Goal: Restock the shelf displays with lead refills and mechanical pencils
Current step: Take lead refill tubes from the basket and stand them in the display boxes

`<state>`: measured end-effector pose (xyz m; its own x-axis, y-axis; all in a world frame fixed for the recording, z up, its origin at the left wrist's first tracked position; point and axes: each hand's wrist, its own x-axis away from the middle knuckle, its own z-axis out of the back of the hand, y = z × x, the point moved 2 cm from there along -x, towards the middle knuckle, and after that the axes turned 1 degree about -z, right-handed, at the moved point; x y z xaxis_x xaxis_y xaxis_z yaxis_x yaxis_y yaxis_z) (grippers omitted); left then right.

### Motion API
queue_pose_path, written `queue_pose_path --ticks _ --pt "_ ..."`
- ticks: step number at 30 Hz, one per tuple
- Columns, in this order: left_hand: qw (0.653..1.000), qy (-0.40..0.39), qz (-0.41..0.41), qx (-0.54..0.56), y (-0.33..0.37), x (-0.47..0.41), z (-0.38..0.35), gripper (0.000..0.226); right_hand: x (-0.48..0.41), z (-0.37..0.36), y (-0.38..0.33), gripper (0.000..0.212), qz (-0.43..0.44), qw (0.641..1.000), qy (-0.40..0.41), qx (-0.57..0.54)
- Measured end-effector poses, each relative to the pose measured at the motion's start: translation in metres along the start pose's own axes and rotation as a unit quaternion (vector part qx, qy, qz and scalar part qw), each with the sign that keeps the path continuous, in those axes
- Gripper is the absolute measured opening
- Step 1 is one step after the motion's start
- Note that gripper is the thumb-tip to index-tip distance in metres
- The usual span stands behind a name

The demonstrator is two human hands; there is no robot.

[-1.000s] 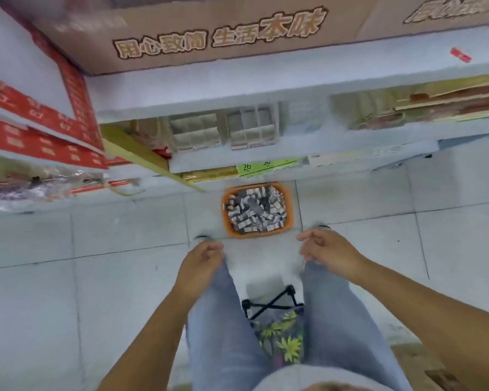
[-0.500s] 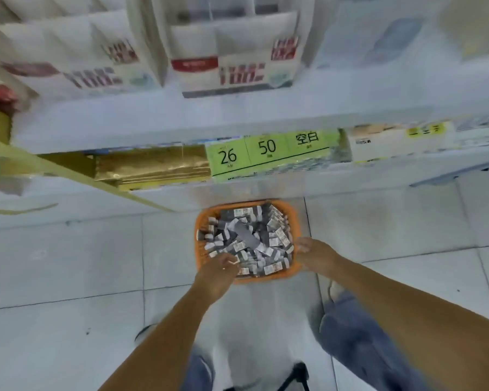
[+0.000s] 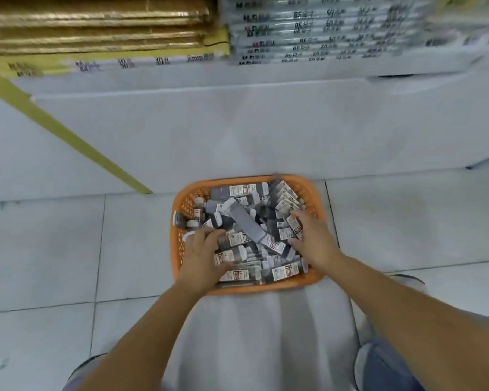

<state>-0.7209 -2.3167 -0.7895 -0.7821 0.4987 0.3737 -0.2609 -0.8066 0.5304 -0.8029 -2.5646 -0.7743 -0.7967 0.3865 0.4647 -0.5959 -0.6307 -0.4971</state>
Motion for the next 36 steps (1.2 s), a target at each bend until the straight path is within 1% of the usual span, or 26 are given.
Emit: queue_pose_path --ticks 2,3,5,7,10,14,17,22,24,26,27,29,31,33,35,36 --pt "0.996 0.024 0.000 -0.085 -0.007 -0.001 0.004 0.077 -0.003 0.001 0.001 0.063 0.005 1.000 0.006 -0.007" --pt "0.994 0.027 0.007 -0.106 -0.010 -0.002 0.006 0.078 -0.005 0.002 0.001 0.058 0.011 1.000 0.007 -0.002" --pt "0.994 0.011 0.015 -0.105 -0.015 -0.005 0.009 0.080 -0.008 0.002 0.000 0.049 0.027 0.999 -0.001 0.020" --pt "0.995 -0.002 0.009 -0.096 -0.014 -0.010 0.011 0.079 -0.011 0.000 -0.002 0.047 0.033 0.999 -0.015 0.029" --pt "0.992 -0.004 0.003 -0.123 -0.007 -0.017 0.010 0.073 -0.015 -0.005 -0.003 0.051 0.033 0.997 -0.038 0.051" --pt "0.992 -0.007 -0.002 -0.126 -0.002 -0.024 0.006 0.062 -0.016 -0.009 -0.005 0.060 0.014 0.999 -0.045 0.025" --pt "0.996 -0.021 0.009 -0.085 0.000 -0.026 0.005 0.055 -0.014 -0.014 -0.006 0.060 0.014 0.998 -0.050 0.020" --pt "0.997 -0.070 0.008 -0.010 -0.004 -0.029 0.002 0.033 -0.019 -0.017 -0.008 0.039 0.017 0.997 -0.075 0.016" --pt "0.995 -0.093 0.013 0.019 -0.006 -0.027 0.005 0.021 -0.021 -0.016 -0.008 0.039 0.017 0.996 -0.091 0.000" --pt "0.993 -0.108 0.020 0.048 -0.005 -0.022 0.011 0.015 -0.021 -0.010 -0.011 0.047 0.016 0.996 -0.085 0.006" --pt "0.992 -0.105 0.025 0.066 -0.004 -0.019 0.016 0.014 -0.022 -0.005 -0.014 0.051 0.014 0.997 -0.078 0.006" --pt "0.989 -0.082 0.040 0.120 0.001 -0.012 0.031 0.015 -0.021 0.006 -0.022 0.050 0.013 0.996 -0.085 -0.014" --pt "0.976 -0.059 0.062 0.202 0.009 -0.005 0.046 0.014 -0.015 0.015 -0.032 0.038 0.014 0.992 -0.110 -0.055" --pt "0.957 -0.045 0.084 0.274 0.024 0.000 0.061 0.023 -0.006 0.023 -0.046 0.026 0.016 0.988 -0.124 -0.089" --pt "0.944 -0.024 0.086 0.318 0.041 0.006 0.076 0.035 0.003 0.029 -0.060 0.030 0.023 0.986 -0.119 -0.111" --pt "0.939 -0.012 0.082 0.333 0.050 0.009 0.083 0.035 0.008 0.032 -0.067 0.034 0.028 0.985 -0.118 -0.120"
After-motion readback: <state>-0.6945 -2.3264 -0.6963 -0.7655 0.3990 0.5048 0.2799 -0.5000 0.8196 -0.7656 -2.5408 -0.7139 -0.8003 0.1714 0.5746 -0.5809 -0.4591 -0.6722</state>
